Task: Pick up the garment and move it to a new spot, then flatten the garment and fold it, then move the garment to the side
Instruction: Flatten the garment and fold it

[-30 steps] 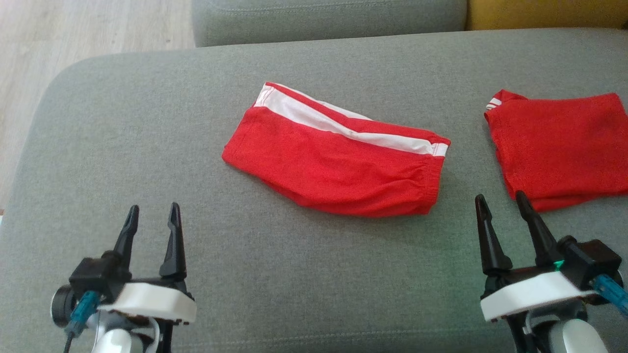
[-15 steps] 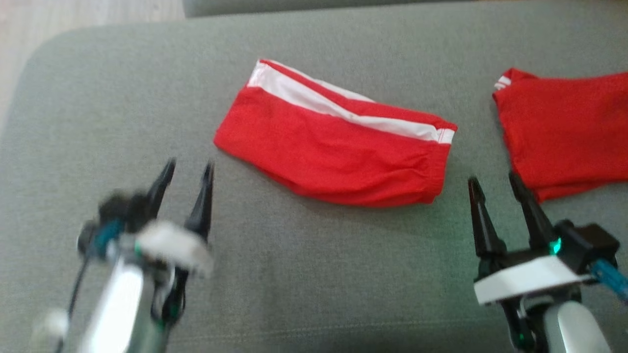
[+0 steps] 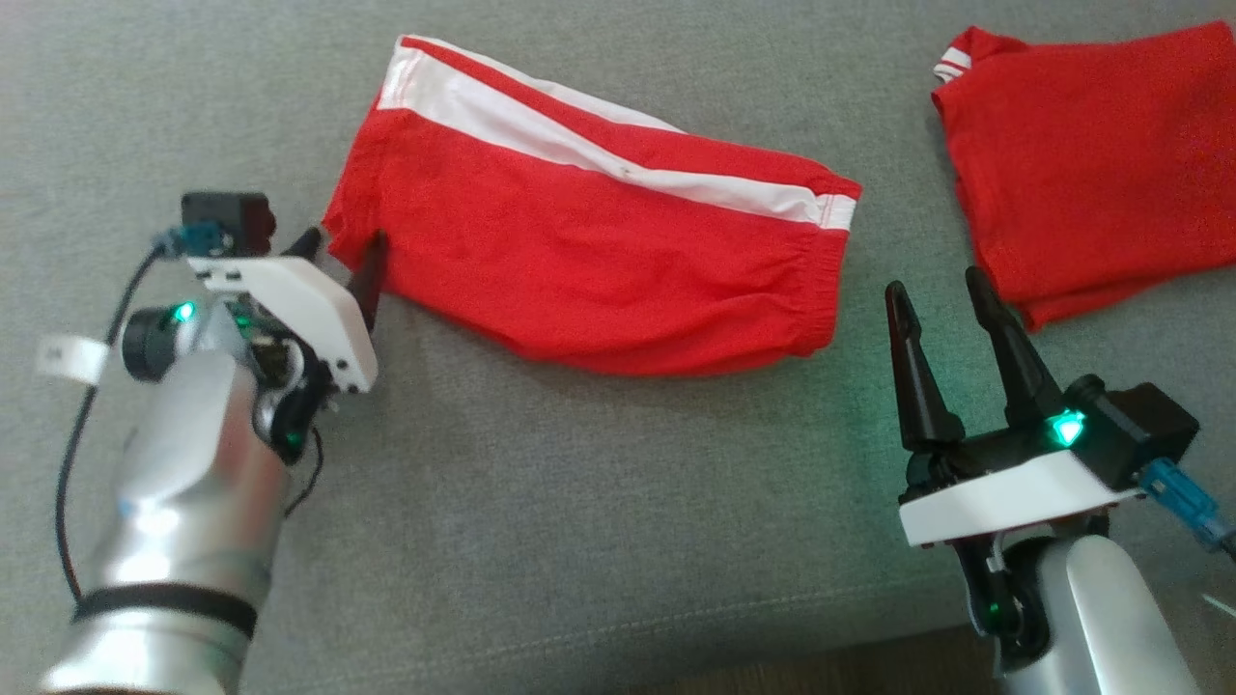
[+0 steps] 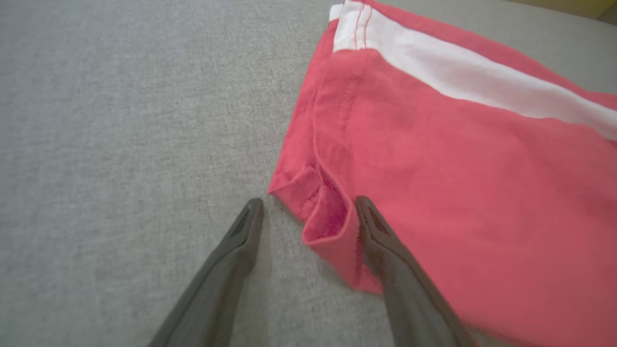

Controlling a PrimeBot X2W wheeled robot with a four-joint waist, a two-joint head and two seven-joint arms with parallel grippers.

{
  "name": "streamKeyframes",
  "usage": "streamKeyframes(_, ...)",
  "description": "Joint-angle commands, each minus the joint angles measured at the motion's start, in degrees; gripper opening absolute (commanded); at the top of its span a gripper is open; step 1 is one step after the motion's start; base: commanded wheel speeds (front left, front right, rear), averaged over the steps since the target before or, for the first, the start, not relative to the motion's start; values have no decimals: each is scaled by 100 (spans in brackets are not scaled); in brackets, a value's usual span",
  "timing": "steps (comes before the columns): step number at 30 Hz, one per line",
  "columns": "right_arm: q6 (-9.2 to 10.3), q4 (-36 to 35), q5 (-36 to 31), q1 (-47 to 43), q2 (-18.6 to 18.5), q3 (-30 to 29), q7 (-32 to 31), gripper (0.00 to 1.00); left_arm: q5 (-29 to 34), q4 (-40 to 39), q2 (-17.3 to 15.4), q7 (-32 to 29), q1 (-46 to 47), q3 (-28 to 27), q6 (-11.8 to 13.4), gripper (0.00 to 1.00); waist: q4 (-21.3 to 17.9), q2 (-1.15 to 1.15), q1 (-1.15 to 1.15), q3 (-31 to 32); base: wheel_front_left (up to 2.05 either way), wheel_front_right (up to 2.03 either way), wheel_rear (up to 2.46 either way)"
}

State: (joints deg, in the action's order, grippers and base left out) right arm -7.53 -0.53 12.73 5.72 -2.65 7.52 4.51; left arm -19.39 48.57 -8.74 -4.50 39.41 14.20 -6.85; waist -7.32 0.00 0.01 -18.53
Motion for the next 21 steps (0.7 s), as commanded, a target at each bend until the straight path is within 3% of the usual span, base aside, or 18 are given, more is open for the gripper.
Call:
streamKeyframes(1,4,-134,66,166,-23,159,59,100,-28,-3,-205,-54,261,-100,-19,100,-59,0,-1,-57,0,0,0)
streamKeyframes(5,4,-55,119,189,-23,157,92,100,-55,511,-179,-293,493,95,-44,100,-44,0,-1,-68,0,0,0)
streamKeyframes(6,4,-40,139,194,-23,162,97,100,-44,603,-179,-339,534,156,-47,73,-39,0,-1,-70,0,0,0)
streamKeyframes(7,4,-31,158,204,-23,169,107,100,-16,670,-188,-337,578,221,-50,10,-35,0,-1,-73,0,0,0)
streamKeyframes(8,4,-21,167,217,-23,174,115,100,6,729,-193,-317,611,278,-52,0,-29,0,-1,-72,0,0,0)
streamKeyframes(14,4,34,160,196,-23,121,106,100,69,801,-132,260,581,434,-40,0,142,0,-1,62,0,0,0)
streamKeyframes(21,4,89,62,-1,-23,-8,-49,100,-282,435,40,1042,-159,203,33,0,525,0,-1,453,0,0,0)
